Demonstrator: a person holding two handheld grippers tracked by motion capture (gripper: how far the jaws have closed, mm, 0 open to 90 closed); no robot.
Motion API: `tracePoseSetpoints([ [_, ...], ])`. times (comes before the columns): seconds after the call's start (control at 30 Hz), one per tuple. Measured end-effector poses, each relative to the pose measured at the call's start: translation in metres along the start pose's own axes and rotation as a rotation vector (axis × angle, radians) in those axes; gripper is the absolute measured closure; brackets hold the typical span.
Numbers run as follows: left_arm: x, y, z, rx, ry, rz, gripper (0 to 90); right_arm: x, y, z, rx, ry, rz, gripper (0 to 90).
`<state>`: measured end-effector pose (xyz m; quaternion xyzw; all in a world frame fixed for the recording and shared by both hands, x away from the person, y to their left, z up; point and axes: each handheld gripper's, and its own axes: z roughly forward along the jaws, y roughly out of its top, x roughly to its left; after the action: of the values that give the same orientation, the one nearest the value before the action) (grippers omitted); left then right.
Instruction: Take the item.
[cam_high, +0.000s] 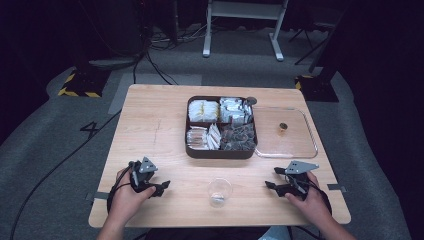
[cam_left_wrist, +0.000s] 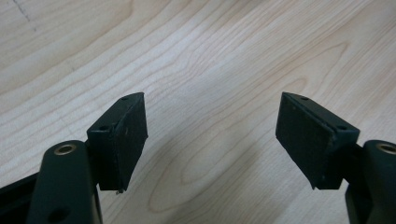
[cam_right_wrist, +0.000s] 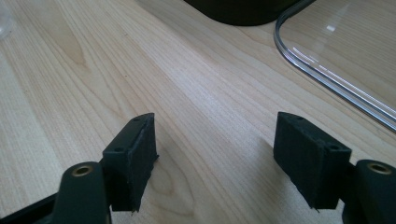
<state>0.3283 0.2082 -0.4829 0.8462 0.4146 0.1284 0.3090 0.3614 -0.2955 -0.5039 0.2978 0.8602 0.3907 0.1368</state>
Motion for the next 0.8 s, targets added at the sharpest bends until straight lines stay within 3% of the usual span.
tracePoseSetpoints([
  [0.3,0.003,-0.004,0.008,0.050,0.025,0.007,21.5,0.000,0.000,0.000,0.000,0.000,-0.001,30.2],
  [0.43,0.003,-0.006,0.009,0.031,0.029,-0.010,18.5,0.000,0.000,0.000,0.000,0.000,0.000,30.2],
  [0.57,0.006,-0.012,0.017,-0.047,0.047,-0.012,6.8,0.000,0.000,0.000,0.000,0.000,-0.001,30.2],
  [0.6,0.005,-0.012,0.019,-0.047,0.050,-0.019,2.7,0.000,0.000,0.000,0.000,0.000,0.000,30.2],
  [0.8,0.002,-0.013,0.019,-0.048,0.067,-0.050,0.4,0.000,0.000,0.000,0.000,0.000,-0.001,30.2],
])
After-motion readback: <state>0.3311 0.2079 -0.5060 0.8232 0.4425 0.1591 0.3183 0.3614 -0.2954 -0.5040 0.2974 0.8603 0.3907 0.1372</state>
